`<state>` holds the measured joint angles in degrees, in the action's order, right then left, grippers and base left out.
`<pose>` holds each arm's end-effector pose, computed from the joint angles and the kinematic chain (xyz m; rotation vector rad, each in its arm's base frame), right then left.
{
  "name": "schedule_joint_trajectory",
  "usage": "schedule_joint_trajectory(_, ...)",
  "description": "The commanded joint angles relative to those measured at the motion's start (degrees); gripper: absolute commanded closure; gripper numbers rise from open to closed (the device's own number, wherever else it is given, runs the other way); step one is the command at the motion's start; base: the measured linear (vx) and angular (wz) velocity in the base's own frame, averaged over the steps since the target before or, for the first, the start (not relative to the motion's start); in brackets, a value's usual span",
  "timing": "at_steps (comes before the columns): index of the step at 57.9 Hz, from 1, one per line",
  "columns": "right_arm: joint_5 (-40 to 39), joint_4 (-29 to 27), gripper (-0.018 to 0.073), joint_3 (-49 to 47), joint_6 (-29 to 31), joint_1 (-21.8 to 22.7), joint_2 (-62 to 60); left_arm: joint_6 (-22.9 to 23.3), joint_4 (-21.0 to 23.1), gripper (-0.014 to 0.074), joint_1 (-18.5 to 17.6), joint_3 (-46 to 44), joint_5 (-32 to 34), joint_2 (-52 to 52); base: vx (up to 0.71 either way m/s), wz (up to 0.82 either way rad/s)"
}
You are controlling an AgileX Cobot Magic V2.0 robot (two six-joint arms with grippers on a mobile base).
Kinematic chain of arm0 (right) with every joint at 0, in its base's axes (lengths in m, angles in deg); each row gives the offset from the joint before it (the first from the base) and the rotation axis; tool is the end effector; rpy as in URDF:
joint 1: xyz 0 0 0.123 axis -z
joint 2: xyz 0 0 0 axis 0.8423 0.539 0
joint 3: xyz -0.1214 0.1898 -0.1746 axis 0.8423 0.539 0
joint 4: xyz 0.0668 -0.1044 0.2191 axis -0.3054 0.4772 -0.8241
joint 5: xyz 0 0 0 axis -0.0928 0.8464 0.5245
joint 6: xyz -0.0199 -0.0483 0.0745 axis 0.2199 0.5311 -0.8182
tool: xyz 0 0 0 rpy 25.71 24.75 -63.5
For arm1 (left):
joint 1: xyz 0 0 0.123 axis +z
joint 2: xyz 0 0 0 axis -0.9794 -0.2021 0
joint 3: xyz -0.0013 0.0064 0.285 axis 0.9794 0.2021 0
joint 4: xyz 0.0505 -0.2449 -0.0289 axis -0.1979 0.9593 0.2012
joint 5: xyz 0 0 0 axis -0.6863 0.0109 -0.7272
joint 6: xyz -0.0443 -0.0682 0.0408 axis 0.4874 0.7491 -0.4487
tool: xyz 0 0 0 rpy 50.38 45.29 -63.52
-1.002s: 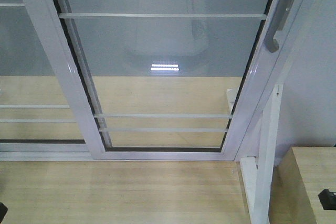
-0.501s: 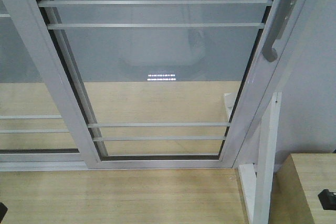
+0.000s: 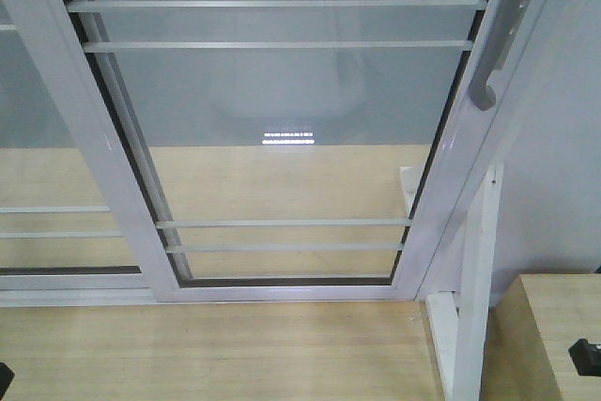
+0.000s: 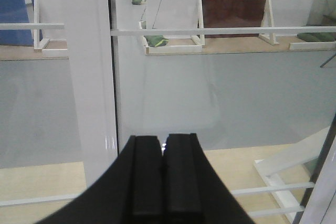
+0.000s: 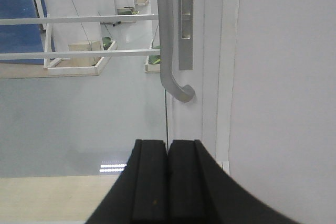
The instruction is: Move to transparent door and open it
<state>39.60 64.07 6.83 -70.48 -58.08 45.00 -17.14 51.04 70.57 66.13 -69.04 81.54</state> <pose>0.0566 0.0017 0.1883 0.0292 1.6634 0.0605 0.0555 -0.0085 0.1853 0.0781 1.6997 -0.1499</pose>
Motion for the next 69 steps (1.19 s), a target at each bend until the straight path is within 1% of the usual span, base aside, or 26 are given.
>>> schedule_joint_trajectory(1, -4.5, 0.1, 0.0565, 0.0, 0.0, 0.2, 0.4, 0.4, 0.2, 0.0594, -0.2, 0.7, 4.6, 0.3, 0.0, 0.0)
schedule_joint_trajectory(26, -4.5, 0.1, 0.0565, 0.0, 0.0, 0.2, 0.4, 0.4, 0.2, 0.0594, -0.2, 0.7, 4.6, 0.3, 0.0, 0.0)
schedule_joint_trajectory(37, -6.5, 0.7, 0.0565, 0.0, 0.2, 0.2, 0.4, 0.4, 0.2, 0.0594, -0.2, 0.7, 4.7, 0.3, 0.0, 0.0)
schedule_joint_trajectory(44, -8.6, 0.5, 0.0565, 0.0, 0.2, 0.2, 0.4, 0.6, 0.2, 0.0594, -0.2, 0.3, 8.2, 0.3, 0.0, 0.0)
schedule_joint_trajectory(51, -14.7, 0.3, 0.0565, -0.2, 0.2, 0.2, 0.4, 2.7, 0.2, 0.0594, -0.2, 0.2, 15.8, 0.3, 0.0, 0.0)
schedule_joint_trajectory(55, -17.9, 0.5, 0.0565, -1.3, 0.3, 0.2, 0.5, 2.7, 0.2, 0.0594, -0.2, -0.3, 19.6, 0.2, 0.0, 0.0)
schedule_joint_trajectory(61, -18.6, 0.6, 0.0565, -5.6, 1.3, 0.2, 2.8, 2.9, 0.2, 0.0594, -0.2, -3.9, 19.3, -2.3, 0.0, 0.0)
schedule_joint_trajectory(64, -18.2, 0.6, 0.0565, -8.9, 3.3, 0.2, 5.7, 2.7, 0.2, 0.0594, -0.2, -6.4, 19.3, -5.5, 0.0, 0.0)
schedule_joint_trajectory(69, -18.2, 0.6, 0.0565, -14.6, 6.3, 0.2, 12.3, 0.0, 0.2, 0.0594, -0.2, -11.7, 21.7, -12.4, 0.0, 0.0)
